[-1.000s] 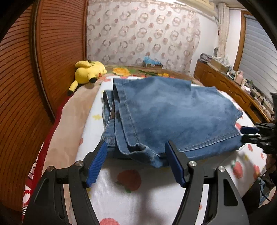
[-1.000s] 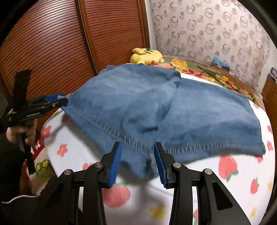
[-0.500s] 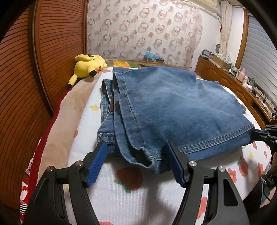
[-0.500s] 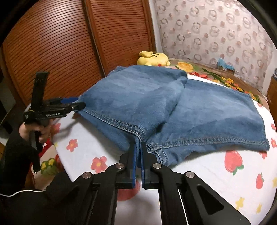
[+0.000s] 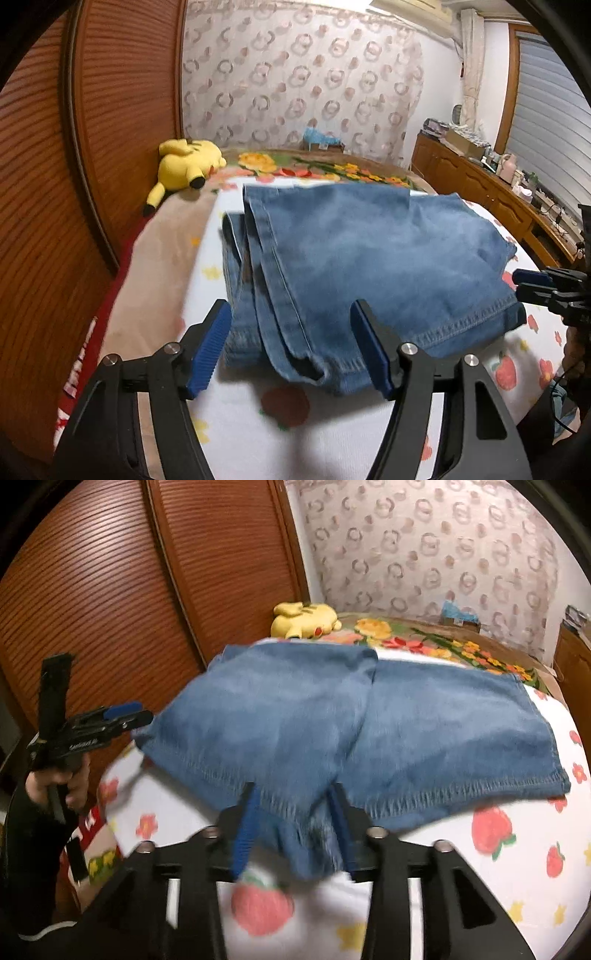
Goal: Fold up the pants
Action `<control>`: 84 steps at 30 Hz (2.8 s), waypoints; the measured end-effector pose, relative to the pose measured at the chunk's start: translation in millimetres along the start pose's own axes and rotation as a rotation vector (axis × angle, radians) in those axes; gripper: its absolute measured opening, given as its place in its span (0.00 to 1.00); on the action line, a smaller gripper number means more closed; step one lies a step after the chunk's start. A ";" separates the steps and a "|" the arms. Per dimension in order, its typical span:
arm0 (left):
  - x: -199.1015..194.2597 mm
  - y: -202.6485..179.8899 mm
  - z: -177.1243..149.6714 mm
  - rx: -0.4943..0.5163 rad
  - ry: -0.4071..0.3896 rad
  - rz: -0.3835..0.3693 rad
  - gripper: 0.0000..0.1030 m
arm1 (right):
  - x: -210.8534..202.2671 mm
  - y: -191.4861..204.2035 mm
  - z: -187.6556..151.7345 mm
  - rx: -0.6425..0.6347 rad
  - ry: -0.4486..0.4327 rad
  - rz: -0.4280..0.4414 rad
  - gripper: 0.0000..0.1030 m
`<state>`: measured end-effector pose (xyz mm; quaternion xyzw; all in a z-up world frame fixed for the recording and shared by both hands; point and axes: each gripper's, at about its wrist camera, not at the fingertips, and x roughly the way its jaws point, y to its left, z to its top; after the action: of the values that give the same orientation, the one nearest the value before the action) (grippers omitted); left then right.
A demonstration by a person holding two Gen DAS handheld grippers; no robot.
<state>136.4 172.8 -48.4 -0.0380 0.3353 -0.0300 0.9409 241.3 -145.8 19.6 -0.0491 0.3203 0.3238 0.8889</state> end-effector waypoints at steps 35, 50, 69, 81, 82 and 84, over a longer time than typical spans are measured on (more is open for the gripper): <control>125.8 36.7 88.5 -0.053 0.186 -0.044 0.09 | 28.4 8.1 -8.8 -0.011 0.017 -0.041 0.45; 93.0 46.9 140.0 -0.049 0.038 -0.016 0.03 | 20.2 -0.5 -11.3 0.013 -0.003 -0.061 0.45; 82.3 16.1 93.4 0.069 0.075 -0.020 0.66 | 14.9 0.1 -14.1 0.035 -0.012 -0.094 0.45; 59.8 -68.0 73.2 0.146 0.070 -0.141 0.66 | 7.3 -11.7 -20.0 0.056 -0.008 -0.135 0.45; 58.7 -75.0 70.1 0.150 0.067 -0.151 0.66 | 6.5 -14.2 -20.0 0.060 -0.007 -0.141 0.45; 58.0 -88.4 62.8 0.157 0.067 -0.170 0.66 | 2.7 -20.4 -21.7 0.073 -0.010 -0.153 0.45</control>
<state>218.3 83.3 -28.3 0.0084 0.3585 -0.1370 0.9234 243.6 -166.7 -1.7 -0.0395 0.3229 0.2433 0.9138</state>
